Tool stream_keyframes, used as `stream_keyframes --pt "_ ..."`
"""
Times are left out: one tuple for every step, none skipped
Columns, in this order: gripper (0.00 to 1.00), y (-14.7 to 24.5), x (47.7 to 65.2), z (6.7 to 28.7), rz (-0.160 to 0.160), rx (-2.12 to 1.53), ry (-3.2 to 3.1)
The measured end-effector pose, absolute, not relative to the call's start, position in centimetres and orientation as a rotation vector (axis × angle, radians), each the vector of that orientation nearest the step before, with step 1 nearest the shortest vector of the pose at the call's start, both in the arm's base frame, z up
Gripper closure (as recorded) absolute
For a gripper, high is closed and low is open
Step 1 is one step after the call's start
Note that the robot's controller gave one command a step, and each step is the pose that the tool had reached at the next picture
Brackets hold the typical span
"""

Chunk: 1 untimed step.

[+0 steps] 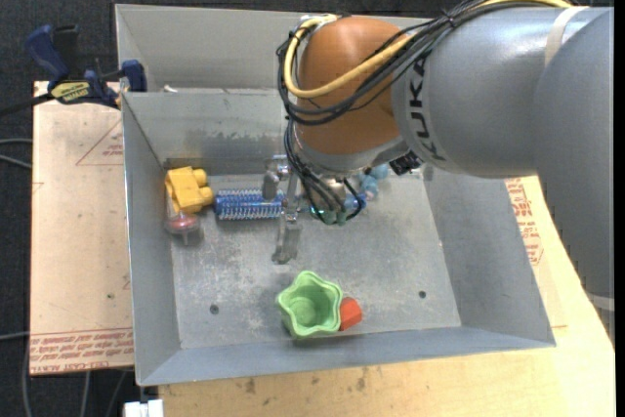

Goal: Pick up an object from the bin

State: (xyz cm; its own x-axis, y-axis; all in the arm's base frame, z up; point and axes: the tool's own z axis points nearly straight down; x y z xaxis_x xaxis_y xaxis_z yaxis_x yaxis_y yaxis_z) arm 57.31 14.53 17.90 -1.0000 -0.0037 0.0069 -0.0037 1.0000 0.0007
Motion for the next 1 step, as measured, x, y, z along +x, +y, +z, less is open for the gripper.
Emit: stream_keyframes --pt "0.0 13.89 62.78 6.75 -0.001 0.272 -3.131"
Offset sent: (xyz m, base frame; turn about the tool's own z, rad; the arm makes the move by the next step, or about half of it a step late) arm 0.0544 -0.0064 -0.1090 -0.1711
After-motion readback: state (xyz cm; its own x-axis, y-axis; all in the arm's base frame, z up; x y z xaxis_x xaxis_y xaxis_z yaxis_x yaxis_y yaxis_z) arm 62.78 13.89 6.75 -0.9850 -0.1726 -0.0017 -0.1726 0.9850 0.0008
